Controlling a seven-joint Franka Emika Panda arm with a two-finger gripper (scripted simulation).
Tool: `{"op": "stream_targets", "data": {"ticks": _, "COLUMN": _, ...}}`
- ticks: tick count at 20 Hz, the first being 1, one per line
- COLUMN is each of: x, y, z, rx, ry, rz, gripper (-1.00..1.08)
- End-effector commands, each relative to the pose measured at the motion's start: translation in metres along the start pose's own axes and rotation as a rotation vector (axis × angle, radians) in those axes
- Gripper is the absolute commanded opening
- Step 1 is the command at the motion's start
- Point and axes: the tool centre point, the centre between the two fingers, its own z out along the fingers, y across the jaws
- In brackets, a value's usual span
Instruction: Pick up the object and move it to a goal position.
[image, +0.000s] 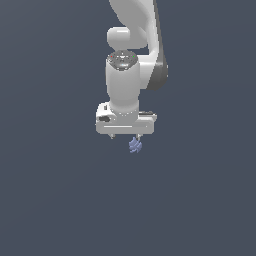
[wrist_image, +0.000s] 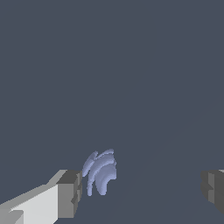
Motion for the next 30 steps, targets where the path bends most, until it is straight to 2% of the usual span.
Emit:
{"op": "stream_targets", "data": {"ticks": 1, "x": 0.0, "y": 0.0, "z": 0.0, "rx": 0.0, "ry": 0.0, "rz": 0.0, "gripper": 1.0}}
{"op": "stream_targets", "data": {"ticks": 17, "x": -0.004, "y": -0.004, "z": 0.012, "rx": -0.015, "ry": 0.002, "rz": -0.048, "gripper": 1.0}}
{"op": "stream_targets", "data": {"ticks": 30, "x": -0.055, "y": -0.038, "z": 0.087, "rx": -0.008, "ry": -0.048, "rz": -0.148, "gripper": 1.0}}
